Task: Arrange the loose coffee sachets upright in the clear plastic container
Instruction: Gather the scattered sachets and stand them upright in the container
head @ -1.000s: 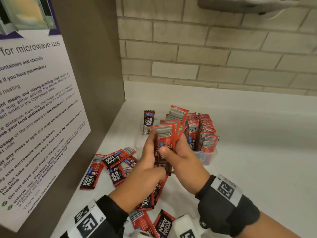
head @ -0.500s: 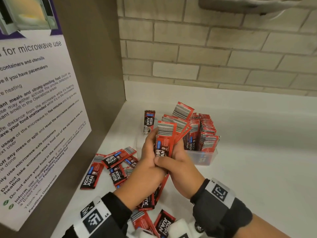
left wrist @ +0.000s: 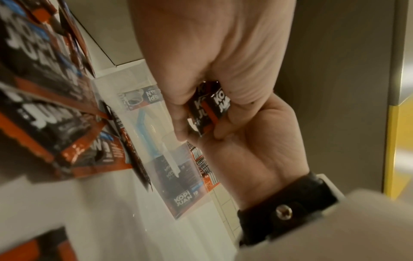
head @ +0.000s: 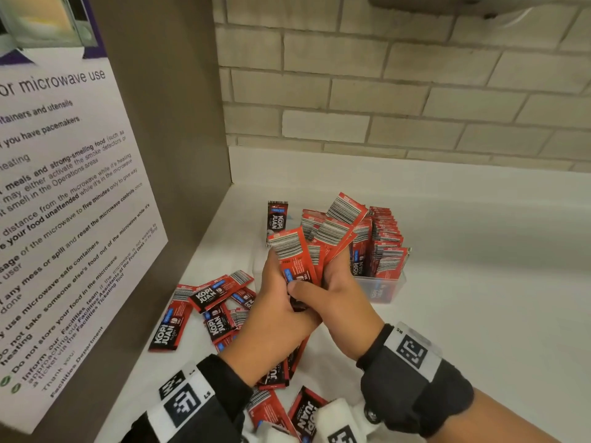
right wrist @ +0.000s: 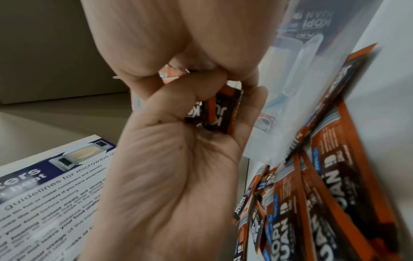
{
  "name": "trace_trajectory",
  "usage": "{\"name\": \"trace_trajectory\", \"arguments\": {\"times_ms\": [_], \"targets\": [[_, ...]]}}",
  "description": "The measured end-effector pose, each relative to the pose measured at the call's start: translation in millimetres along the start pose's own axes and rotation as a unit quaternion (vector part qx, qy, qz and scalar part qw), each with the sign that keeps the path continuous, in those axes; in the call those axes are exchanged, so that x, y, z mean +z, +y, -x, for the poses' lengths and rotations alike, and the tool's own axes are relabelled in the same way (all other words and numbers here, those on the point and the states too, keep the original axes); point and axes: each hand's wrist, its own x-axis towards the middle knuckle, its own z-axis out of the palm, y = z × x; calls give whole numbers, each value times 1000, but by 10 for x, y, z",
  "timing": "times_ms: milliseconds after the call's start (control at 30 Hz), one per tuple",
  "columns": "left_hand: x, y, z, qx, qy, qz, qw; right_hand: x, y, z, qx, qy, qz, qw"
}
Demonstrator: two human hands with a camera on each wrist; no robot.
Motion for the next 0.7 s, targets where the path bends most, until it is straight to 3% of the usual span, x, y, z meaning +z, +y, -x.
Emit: {"name": "trace_trajectory", "arguments": {"times_ms": [167, 367, 500, 567, 700], "targets": [[10, -58, -25, 10, 4, -16, 1000, 1, -43, -33, 15, -18, 49, 999], [-27, -73, -58, 24, 12, -132, 991, -22, -72, -52, -2, -24, 90, 996], [-79, -35, -25, 76, -2, -158, 985, -80, -63, -28, -33, -11, 110, 993], [-125, -20, -2, 86, -40, -121, 988, -155, -31, 27, -43, -17, 135, 990], [-125, -65, 73, 13, -188, -8, 982, -320, 70, 216, -8, -46, 152, 987]]}}
